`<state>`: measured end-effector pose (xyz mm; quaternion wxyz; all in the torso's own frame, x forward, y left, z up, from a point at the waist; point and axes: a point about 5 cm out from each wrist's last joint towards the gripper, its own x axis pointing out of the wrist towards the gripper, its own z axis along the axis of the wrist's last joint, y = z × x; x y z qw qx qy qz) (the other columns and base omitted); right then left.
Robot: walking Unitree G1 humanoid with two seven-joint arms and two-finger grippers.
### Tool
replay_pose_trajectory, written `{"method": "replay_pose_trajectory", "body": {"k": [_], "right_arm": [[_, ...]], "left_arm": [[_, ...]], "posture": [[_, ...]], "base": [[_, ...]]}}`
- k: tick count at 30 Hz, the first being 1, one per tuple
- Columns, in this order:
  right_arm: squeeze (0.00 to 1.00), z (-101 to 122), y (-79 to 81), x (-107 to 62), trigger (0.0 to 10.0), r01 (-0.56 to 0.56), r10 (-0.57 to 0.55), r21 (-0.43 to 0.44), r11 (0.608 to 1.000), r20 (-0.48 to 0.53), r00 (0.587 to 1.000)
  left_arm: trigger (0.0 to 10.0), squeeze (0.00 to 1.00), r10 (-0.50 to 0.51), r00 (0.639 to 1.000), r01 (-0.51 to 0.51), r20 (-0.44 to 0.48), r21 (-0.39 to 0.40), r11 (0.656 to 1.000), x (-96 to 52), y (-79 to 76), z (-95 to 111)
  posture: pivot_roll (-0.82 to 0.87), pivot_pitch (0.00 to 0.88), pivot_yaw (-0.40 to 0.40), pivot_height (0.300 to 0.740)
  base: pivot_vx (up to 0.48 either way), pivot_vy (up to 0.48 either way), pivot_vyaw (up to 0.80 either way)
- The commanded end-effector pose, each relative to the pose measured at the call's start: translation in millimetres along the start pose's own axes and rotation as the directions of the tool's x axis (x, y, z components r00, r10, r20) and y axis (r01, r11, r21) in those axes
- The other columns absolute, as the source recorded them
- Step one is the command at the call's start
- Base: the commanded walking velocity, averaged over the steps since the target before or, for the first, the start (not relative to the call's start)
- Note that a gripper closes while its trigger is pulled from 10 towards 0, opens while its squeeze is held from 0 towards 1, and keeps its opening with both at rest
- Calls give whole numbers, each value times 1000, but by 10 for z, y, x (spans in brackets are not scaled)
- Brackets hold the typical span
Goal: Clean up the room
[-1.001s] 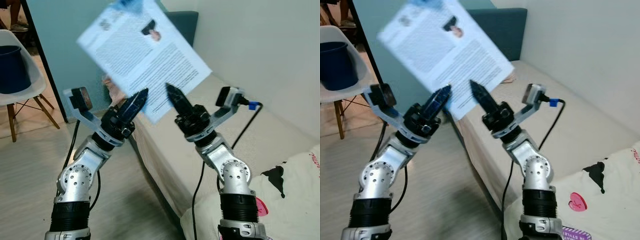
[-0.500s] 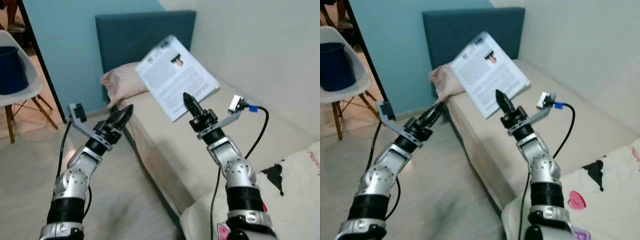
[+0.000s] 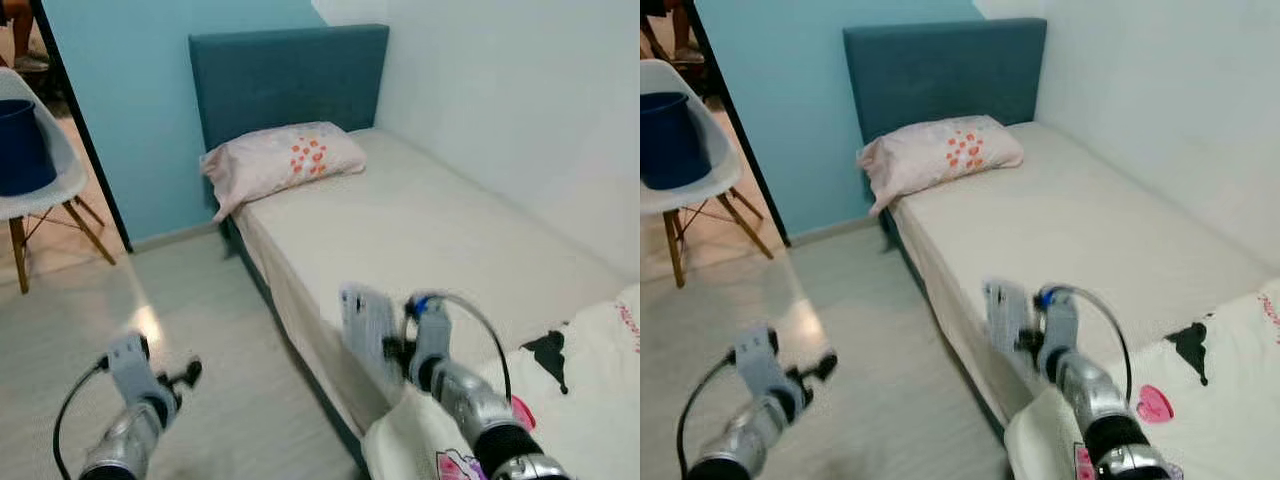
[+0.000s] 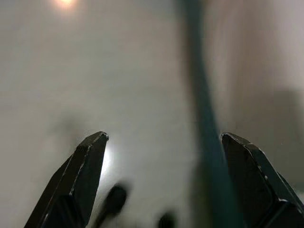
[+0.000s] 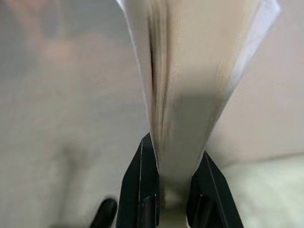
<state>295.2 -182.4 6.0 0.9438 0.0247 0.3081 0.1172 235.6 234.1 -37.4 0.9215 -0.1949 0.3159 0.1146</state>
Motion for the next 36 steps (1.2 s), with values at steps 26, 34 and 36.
{"method": "replay_pose_trajectory", "body": {"k": [26,34,36], "right_arm": [[0,-88,108,60,10000,-26,28,-57,998,34,999],[0,-69,92,63,10000,-16,18,-33,999,58,998],[0,-62,87,62,10000,-13,15,-32,999,61,998]], "left_arm": [[10000,0,119,965,-83,-234,160,984,-178,146,-697],[10000,0,139,956,-95,-258,177,980,-247,258,-783],[10000,0,140,955,-96,-260,178,979,-251,265,-785]], "posture": [[-54,0,-53,740],[-54,0,-53,740],[-54,0,-53,740]], "base": [[365,0,138],[480,0,0],[480,0,0]]}}
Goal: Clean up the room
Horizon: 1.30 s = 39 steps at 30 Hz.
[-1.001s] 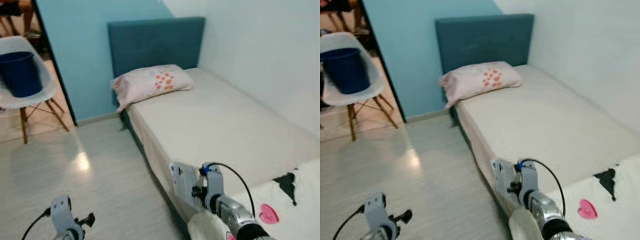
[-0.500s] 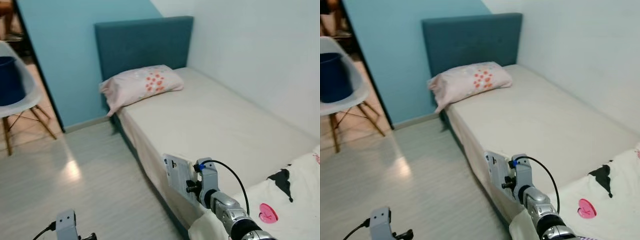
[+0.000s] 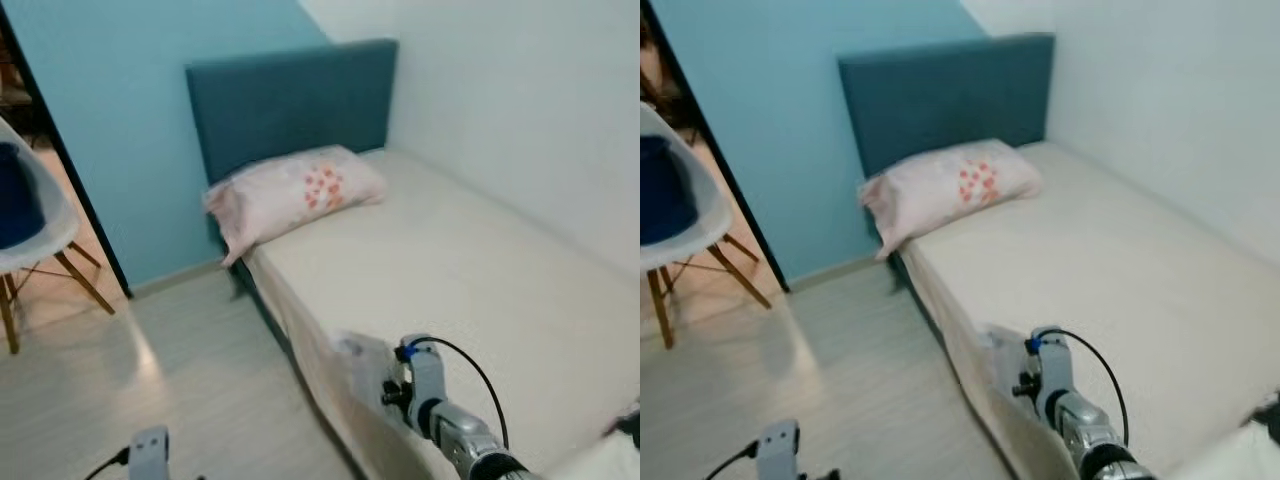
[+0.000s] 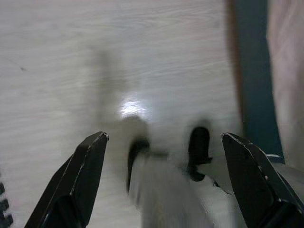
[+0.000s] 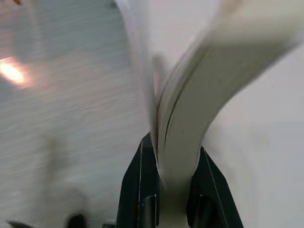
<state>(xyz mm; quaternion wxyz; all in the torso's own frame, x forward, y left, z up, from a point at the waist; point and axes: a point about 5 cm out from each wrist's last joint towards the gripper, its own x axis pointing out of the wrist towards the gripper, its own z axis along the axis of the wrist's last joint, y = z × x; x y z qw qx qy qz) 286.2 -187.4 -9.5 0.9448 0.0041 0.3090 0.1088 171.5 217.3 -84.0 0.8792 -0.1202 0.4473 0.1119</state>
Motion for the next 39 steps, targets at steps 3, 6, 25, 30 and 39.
{"method": "replay_pose_trajectory", "body": {"k": [3,6,25,30,39], "right_arm": [[0,146,122,53,10000,-37,37,6,999,77,996],[0,187,117,56,10000,-34,32,15,999,98,995],[0,605,-34,49,10000,-56,-55,345,937,305,951],[0,649,-7,62,10000,-107,-30,399,911,320,947],[0,631,79,65,10000,-183,64,335,924,337,939]], "left_arm": [[10000,0,18,1000,-17,-25,10,1000,-16,66,-53],[10000,0,16,1000,-15,-26,11,1000,-13,51,-55],[10000,0,-10,1000,11,-27,29,1000,0,-12,-36],[10000,0,-10,1000,10,-22,33,999,6,-25,-13],[10000,0,3,1000,-2,-21,28,1000,8,-29,-13]], "posture": [[-52,0,-53,740],[-51,0,-53,740],[-52,0,-46,740],[-51,0,-47,740],[-52,0,-45,740]], "base": [[480,0,0],[480,0,0],[480,0,-327],[480,0,-124],[380,0,178]]}}
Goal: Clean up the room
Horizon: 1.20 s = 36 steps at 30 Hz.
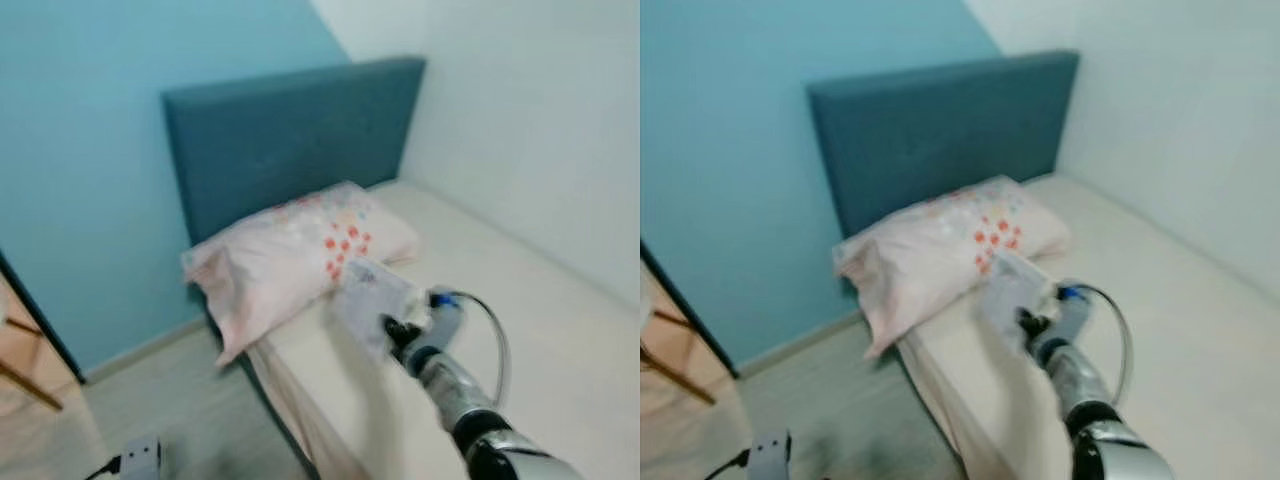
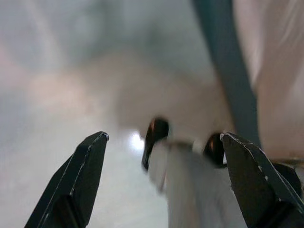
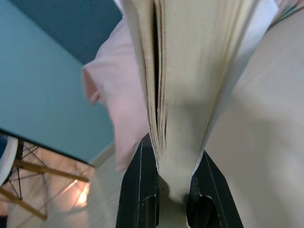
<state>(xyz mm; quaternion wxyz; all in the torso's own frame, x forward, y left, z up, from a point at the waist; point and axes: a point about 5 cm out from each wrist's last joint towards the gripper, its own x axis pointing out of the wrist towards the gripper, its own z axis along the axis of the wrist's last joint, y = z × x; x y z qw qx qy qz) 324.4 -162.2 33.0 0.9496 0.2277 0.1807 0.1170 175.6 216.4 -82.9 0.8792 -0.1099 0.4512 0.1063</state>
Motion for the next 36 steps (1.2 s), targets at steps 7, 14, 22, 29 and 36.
{"method": "replay_pose_trajectory", "body": {"k": [7,14,22,29,36], "right_arm": [[0,70,-9,-20,10000,-62,63,-43,997,17,998],[0,48,36,-12,10000,-112,112,-26,993,2,994],[0,-4,-40,-43,10000,-47,47,-8,999,-11,999],[0,-12,-173,-88,10000,73,-73,-3,997,-20,997],[0,26,-212,-113,10000,70,-70,-1,998,10,997]], "left_arm": [[10000,0,25,999,-26,-20,-23,999,-8,18,-56],[10000,0,32,999,-32,-22,-12,999,-8,39,-45],[10000,0,26,999,-26,-30,5,1000,-1,-6,-50],[10000,0,9,999,-8,-34,5,1000,-1,-26,-64],[10000,0,5,999,-5,-36,-5,1000,-3,-31,-79]], "posture": [[-52,0,-44,740],[-55,0,-44,740],[-59,0,-47,740],[-60,0,-49,740],[-62,0,-50,740]], "base": [[37,0,800],[0,0,800],[0,0,700],[0,0,0],[0,0,452]]}}
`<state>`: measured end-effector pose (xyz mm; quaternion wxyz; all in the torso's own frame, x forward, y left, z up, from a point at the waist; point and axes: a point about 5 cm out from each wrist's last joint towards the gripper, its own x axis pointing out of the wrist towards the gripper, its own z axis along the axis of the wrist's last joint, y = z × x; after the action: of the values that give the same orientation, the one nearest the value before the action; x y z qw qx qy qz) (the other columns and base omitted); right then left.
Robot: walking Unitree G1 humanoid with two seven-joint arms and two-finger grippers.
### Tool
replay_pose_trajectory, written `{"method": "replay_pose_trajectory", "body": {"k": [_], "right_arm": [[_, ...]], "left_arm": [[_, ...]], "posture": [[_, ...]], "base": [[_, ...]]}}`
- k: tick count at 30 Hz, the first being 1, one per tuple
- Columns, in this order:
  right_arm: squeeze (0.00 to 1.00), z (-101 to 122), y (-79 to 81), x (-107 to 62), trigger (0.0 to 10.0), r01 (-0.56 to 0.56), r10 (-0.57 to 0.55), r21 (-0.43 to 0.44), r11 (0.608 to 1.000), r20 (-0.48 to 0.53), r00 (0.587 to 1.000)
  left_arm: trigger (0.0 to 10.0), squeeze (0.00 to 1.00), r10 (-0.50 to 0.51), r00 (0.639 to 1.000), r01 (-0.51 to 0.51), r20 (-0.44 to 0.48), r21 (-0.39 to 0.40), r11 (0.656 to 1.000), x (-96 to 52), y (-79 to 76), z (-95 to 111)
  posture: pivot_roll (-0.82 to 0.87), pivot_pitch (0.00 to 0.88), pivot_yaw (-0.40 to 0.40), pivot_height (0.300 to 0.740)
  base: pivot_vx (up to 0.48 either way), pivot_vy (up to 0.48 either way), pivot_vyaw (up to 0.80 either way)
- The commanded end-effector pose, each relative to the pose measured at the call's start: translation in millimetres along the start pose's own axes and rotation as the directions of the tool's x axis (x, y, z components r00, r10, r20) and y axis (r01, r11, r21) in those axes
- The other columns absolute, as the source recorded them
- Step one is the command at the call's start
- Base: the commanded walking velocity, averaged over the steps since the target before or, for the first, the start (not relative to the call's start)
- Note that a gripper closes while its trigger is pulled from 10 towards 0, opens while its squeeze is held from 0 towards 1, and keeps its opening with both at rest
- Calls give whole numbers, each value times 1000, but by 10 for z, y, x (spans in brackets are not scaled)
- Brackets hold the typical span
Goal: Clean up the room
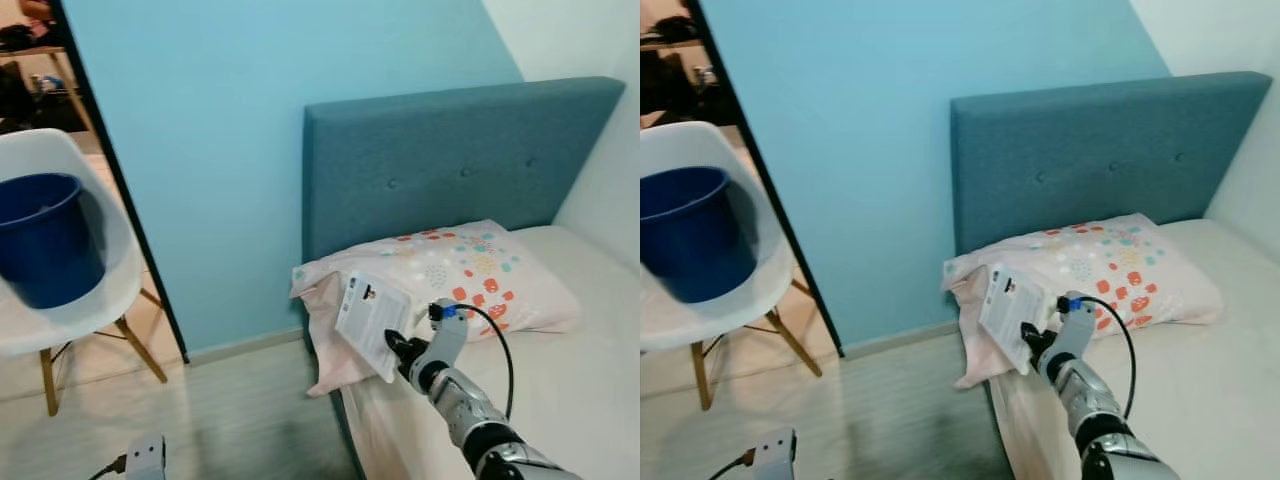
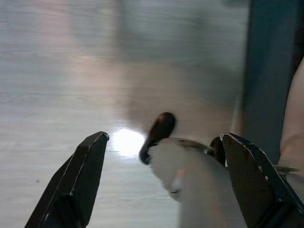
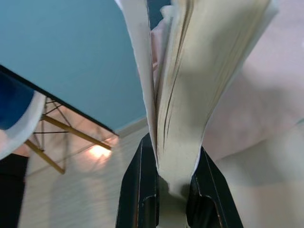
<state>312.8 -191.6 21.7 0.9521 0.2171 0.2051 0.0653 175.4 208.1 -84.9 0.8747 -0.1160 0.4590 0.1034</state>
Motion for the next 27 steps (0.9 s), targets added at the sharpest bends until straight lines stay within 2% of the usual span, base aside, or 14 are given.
{"method": "replay_pose_trajectory", "body": {"k": [1,8,12,14,18,20,22,24,26,27], "right_arm": [[0,57,94,39,10000,-53,54,-11,999,37,998],[0,32,109,48,10000,-44,44,0,999,24,999],[0,2,82,46,10000,4,-4,17,1000,8,1000],[0,-17,-25,9,10000,94,-94,29,995,1,996],[0,-12,-89,-14,10000,143,-143,47,989,6,990],[0,-7,-119,-26,10000,166,-167,50,985,10,986],[0,-4,-224,-70,10000,247,-248,74,966,10,969],[0,-4,-224,-70,10000,247,-248,74,966,10,969],[0,-11,-273,-94,10000,284,-285,86,955,5,958],[0,-62,-334,-130,10000,330,-330,122,936,-26,944]], "left_arm": [[10000,0,17,1000,-17,-19,-4,1000,-10,40,-47],[10000,0,30,999,-30,-40,-15,999,-11,38,-80],[10000,0,35,998,-35,-46,-4,999,-19,69,-101],[10000,0,17,999,-16,-36,20,1000,-29,110,-96],[10000,0,-5,999,6,-37,41,999,-29,106,-86],[10000,0,-14,999,16,-38,51,999,-28,101,-82],[10000,0,-21,999,22,-32,36,999,-22,82,-62],[10000,0,-21,999,22,-32,36,999,-22,82,-62],[10000,0,-22,999,23,-29,32,999,-16,61,-49],[10000,0,-21,999,21,-25,36,999,-7,20,-35]], "posture": [[-62,0,-51,740],[-59,0,-51,740],[-59,0,-48,740],[-59,0,-47,740],[-59,0,-45,740],[-59,0,-45,740],[-61,0,-42,740],[-61,0,-42,740],[-62,0,-41,740],[-62,0,-41,740]], "base": [[0,0,788],[-77,93,789],[-176,165,0],[0,0,0],[0,0,0],[0,-465,0],[0,-439,-228],[0,-412,-456],[0,0,-775],[0,0,-756]]}}
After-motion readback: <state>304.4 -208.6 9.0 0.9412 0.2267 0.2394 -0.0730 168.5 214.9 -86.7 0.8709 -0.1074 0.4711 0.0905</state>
